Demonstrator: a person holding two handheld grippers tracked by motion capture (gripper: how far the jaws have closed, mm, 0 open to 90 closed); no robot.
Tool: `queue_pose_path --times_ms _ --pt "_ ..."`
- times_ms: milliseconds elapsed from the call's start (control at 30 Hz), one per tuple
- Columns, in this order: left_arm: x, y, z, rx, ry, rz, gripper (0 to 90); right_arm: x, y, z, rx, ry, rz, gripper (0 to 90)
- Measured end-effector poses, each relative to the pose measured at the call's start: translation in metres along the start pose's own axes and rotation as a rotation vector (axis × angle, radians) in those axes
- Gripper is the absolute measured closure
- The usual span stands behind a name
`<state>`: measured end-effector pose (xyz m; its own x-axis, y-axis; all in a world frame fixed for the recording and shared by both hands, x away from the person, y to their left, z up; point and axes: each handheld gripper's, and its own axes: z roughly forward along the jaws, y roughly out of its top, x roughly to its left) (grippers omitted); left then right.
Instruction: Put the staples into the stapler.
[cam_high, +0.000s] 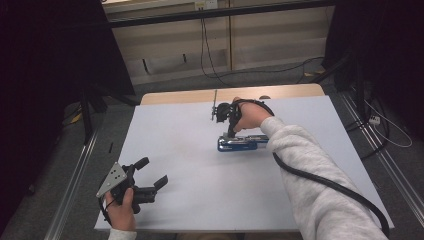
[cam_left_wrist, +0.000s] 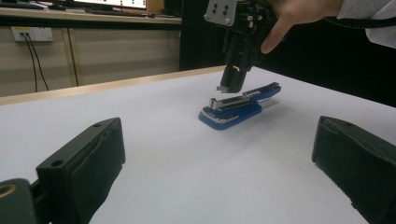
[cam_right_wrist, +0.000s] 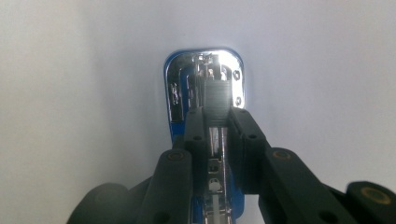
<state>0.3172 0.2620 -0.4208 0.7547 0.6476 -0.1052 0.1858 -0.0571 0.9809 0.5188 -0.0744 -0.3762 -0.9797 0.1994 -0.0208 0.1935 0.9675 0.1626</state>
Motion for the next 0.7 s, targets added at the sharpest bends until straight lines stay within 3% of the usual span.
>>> queue_pose_path --times_ms 700 --pt "-0.0002 -0.0003 0.0003 0.005 -0.003 -0.007 2.5 0.0011 0.0010 0.0082 0.015 0.017 -0.011 78.4"
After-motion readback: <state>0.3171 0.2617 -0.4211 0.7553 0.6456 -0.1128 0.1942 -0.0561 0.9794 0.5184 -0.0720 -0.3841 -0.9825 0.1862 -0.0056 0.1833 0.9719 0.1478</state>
